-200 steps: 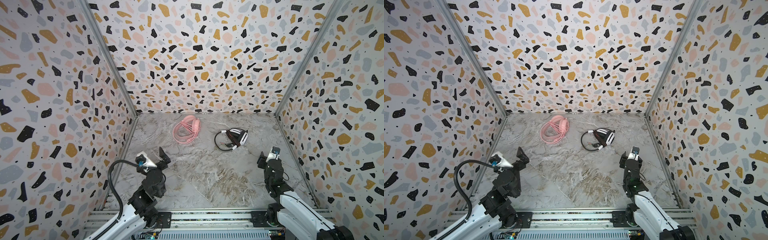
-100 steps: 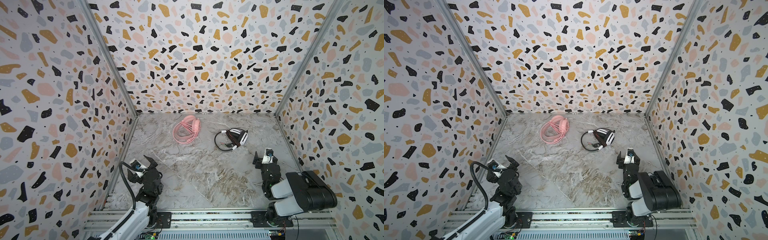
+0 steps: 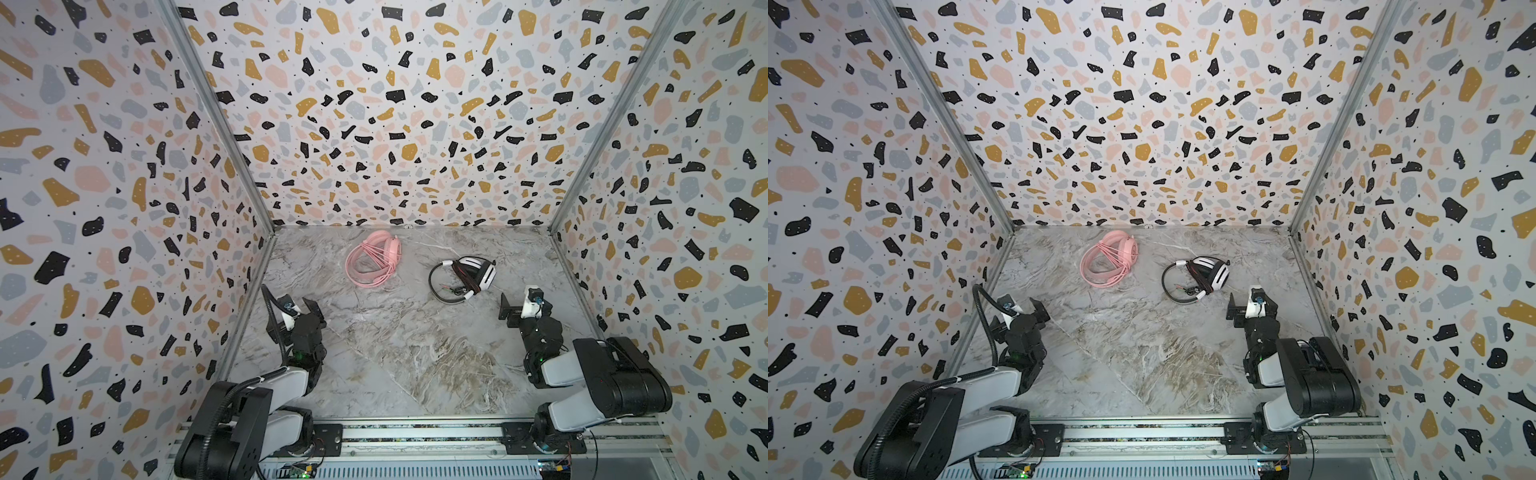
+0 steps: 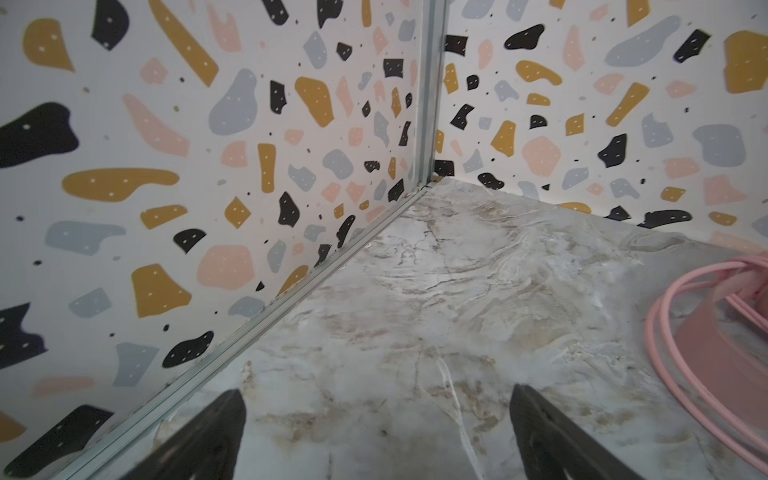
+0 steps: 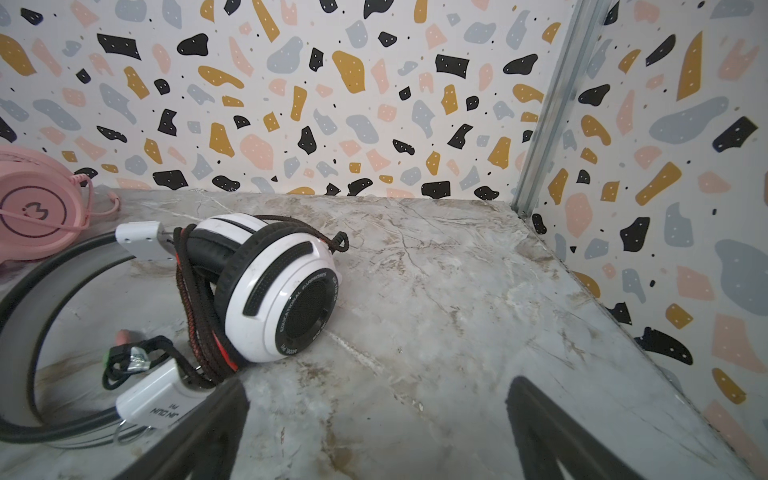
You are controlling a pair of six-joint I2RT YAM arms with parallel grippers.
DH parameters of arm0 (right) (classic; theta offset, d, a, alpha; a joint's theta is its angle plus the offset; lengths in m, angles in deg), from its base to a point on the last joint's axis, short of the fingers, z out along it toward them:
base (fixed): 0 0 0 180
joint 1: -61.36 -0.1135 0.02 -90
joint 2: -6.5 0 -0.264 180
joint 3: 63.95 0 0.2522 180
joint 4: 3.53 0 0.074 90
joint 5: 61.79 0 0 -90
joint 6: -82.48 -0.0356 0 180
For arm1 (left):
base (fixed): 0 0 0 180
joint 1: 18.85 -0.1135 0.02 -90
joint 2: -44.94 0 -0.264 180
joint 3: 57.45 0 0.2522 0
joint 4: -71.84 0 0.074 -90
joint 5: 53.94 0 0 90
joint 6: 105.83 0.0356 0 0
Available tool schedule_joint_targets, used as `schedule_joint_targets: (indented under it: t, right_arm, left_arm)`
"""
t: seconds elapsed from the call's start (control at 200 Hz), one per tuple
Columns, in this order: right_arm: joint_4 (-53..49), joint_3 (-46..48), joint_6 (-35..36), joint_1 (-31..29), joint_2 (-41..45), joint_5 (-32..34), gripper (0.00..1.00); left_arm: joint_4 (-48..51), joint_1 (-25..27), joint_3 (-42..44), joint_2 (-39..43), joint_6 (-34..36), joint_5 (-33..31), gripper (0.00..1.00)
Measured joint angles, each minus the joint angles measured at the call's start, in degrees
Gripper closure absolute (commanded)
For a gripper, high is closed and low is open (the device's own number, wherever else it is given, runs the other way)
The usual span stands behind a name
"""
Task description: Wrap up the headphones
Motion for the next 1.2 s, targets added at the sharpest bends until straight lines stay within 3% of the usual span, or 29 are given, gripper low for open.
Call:
schedule_joint_targets:
  t: [0.2,0.33,0.451,0.546,0.651,1.201]
  right_arm:
    - [-0.52,-0.07,0.61,-0.48,-0.02,-0.02,0.01]
    - [-0.48,-0.07,1.40,-1.40,0.00,0.02,0.01]
    - [-0.46,-0.07,1.92,-1.75,-0.02,0.00,0.01]
    - [-0.50,-0.07,1.99,-1.75,-0.02,0.09,0.01]
    - [-0.55,-0.07,1.99,-1.75,-0.02,0.22,0.01]
    - [-2.38,-1.11,2.03,-1.68,-0.11,0.39,0.01]
  left_arm:
    - [-10.36,-0.15,6.99,3.52,2.25,1.60,0.00]
    - [-21.75,-3.04,9.44,-3.21,0.90,-0.83,0.00]
    - [-19.80,-3.65,8.28,-3.10,1.29,1.60,0.00]
    - [-23.91,-3.17,5.77,-10.36,4.31,6.62,0.00]
    - [-19.45,-0.55,3.45,-12.15,6.99,9.44,0.00]
    - [-18.56,-0.11,2.32,-11.85,8.70,10.08,0.00]
